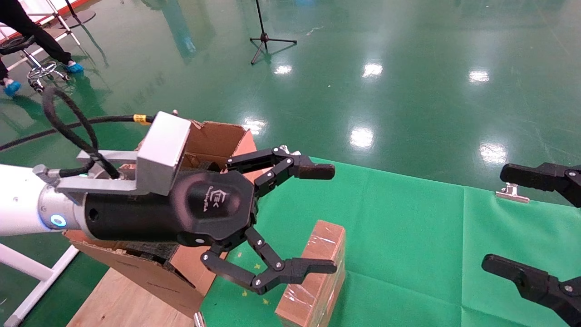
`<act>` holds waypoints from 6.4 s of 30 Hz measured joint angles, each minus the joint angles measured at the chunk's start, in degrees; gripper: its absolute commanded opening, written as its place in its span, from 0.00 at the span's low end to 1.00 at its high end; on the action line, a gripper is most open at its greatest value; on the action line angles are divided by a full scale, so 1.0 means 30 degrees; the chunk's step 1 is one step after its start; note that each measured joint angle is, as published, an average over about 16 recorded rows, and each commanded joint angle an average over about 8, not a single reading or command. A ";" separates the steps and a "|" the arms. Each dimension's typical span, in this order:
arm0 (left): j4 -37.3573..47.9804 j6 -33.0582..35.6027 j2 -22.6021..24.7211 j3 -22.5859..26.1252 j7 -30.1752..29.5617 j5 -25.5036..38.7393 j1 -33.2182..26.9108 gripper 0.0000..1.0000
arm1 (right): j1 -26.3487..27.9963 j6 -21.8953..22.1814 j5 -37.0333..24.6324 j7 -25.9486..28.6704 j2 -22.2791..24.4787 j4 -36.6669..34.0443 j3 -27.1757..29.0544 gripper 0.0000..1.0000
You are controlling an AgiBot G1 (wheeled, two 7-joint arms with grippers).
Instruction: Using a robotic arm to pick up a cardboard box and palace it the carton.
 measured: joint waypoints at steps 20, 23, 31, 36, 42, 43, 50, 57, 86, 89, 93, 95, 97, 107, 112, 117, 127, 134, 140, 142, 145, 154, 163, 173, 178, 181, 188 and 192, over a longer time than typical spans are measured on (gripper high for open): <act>-0.0633 -0.0385 -0.0177 0.0733 -0.0337 0.2323 -0.0892 1.00 | 0.0000 -0.0001 0.0000 0.0000 0.0000 0.0000 0.0000 0.07; -0.0821 -0.0537 -0.0107 0.1106 -0.0685 0.3221 -0.1379 1.00 | -0.0001 0.0001 0.0000 0.0000 0.0000 -0.0001 0.0000 0.00; -0.1010 -0.0803 0.0288 0.1959 -0.1675 0.4938 -0.2583 1.00 | -0.0004 0.0004 0.0001 0.0000 0.0002 -0.0003 0.0001 0.00; -0.1102 -0.1104 0.0496 0.2385 -0.2218 0.6191 -0.3418 1.00 | -0.0006 0.0007 0.0002 0.0000 0.0003 -0.0005 0.0002 0.00; -0.1231 -0.1323 0.1079 0.3319 -0.3833 0.8751 -0.5278 1.00 | -0.0006 0.0007 0.0003 0.0000 0.0003 -0.0005 0.0002 0.00; -0.1253 -0.1330 0.1216 0.3518 -0.4248 0.9253 -0.5670 1.00 | -0.0006 0.0007 0.0003 0.0000 0.0003 -0.0005 0.0002 0.00; -0.1308 -0.0649 0.2698 0.5347 -0.8758 1.2895 -0.8989 1.00 | -0.0006 0.0007 0.0003 0.0000 0.0003 -0.0005 0.0002 0.00; -0.1206 0.0750 0.4438 0.7770 -1.4820 1.5484 -1.2114 1.00 | -0.0006 0.0007 0.0003 0.0000 0.0003 -0.0005 0.0002 0.00; -0.1212 0.0527 0.8784 1.9631 -3.2374 1.5353 -1.7276 1.00 | -0.0006 0.0008 0.0003 -0.0001 0.0004 -0.0005 0.0002 0.00; -0.1186 0.0371 0.9003 1.9953 -3.2659 1.5673 -1.7204 1.00 | -0.0006 0.0008 0.0003 -0.0001 0.0004 -0.0005 0.0002 0.00; -0.1135 0.0247 0.9231 2.0266 -3.2978 1.5994 -1.7138 1.00 | -0.0006 0.0008 0.0003 -0.0001 0.0004 -0.0005 0.0002 0.00; -0.1114 0.0200 0.9327 2.0384 -3.3082 1.6084 -1.7097 1.00 | -0.0006 0.0008 0.0003 -0.0001 0.0004 -0.0005 0.0002 0.00; -0.1098 0.0156 0.9411 2.0490 -3.3119 1.6160 -1.7038 1.00 | -0.0006 0.0008 0.0003 -0.0001 0.0004 -0.0005 0.0002 0.00; -0.1025 0.0037 0.9730 2.0859 -3.2897 1.6404 -1.6874 0.99 | -0.0009 0.0010 0.0006 -0.0001 0.0006 -0.0007 0.0004 0.81; -0.1011 0.0022 0.9785 2.0919 -3.2772 1.6475 -1.6882 0.39 | -0.0011 0.0011 0.0008 -0.0001 0.0007 -0.0008 0.0005 1.00; -0.1009 0.0032 0.9778 2.0910 -3.2790 1.6472 -1.6890 0.00 | -0.0011 0.0011 0.0008 -0.0001 0.0007 -0.0008 0.0005 1.00; -0.1040 0.0056 0.9744 2.0856 -3.2848 1.6403 -1.6890 0.00 | -0.0011 0.0011 0.0008 -0.0001 0.0007 -0.0008 0.0005 1.00; -0.1051 0.0066 0.9729 2.0836 -3.2869 1.6376 -1.6890 0.00 | -0.0011 0.0011 0.0008 -0.0001 0.0007 -0.0008 0.0005 1.00; -0.1058 0.0074 0.9715 2.0824 -3.2883 1.6365 -1.6890 0.00 | -0.0011 0.0012 0.0008 -0.0001 0.0007 -0.0008 0.0004 1.00; -0.1056 0.0076 0.9712 2.0820 -3.2885 1.6364 -1.6889 0.00 | -0.0011 0.0011 0.0007 -0.0001 0.0007 -0.0008 0.0004 1.00; -0.1032 0.0075 0.9711 2.0812 -3.2858 1.6364 -1.6900 0.00 | -0.0011 0.0011 0.0007 -0.0001 0.0007 -0.0008 0.0004 1.00; -0.1056 -0.0191 0.8902 2.0286 -3.0965 1.6080 -1.7437 0.00 | -0.0011 0.0012 0.0007 -0.0001 0.0007 -0.0008 0.0004 1.00; -0.0807 -0.0369 0.5557 1.8397 -2.5687 1.4958 -1.9471 0.00 | -0.0011 0.0012 0.0007 -0.0001 0.0007 -0.0009 0.0004 1.00; 0.1935 0.0714 0.1150 1.6731 -1.9282 1.5353 -2.3018 0.00 | -0.0011 0.0012 0.0007 -0.0001 0.0007 -0.0009 0.0004 1.00; 0.4946 0.1256 -0.0012 1.7040 -1.5946 1.6335 -2.3959 0.00 | -0.0011 0.0012 0.0007 -0.0001 0.0007 -0.0009 0.0004 1.00; 0.7238 0.1354 -0.0254 1.7475 -1.3955 1.6893 -2.4077 0.00 | -0.0011 0.0012 0.0007 -0.0001 0.0007 -0.0009 0.0004 1.00; 1.3079 0.0615 0.0254 1.8555 -1.0022 1.7735 -2.3316 0.00 | -0.0011 0.0012 0.0007 -0.0001 0.0007 -0.0009 0.0004 1.00; 1.6121 -0.0645 0.0981 1.8900 -0.8451 1.8019 -2.2605 0.00 | -0.0011 0.0012 0.0007 -0.0001 0.0007 -0.0009 0.0004 1.00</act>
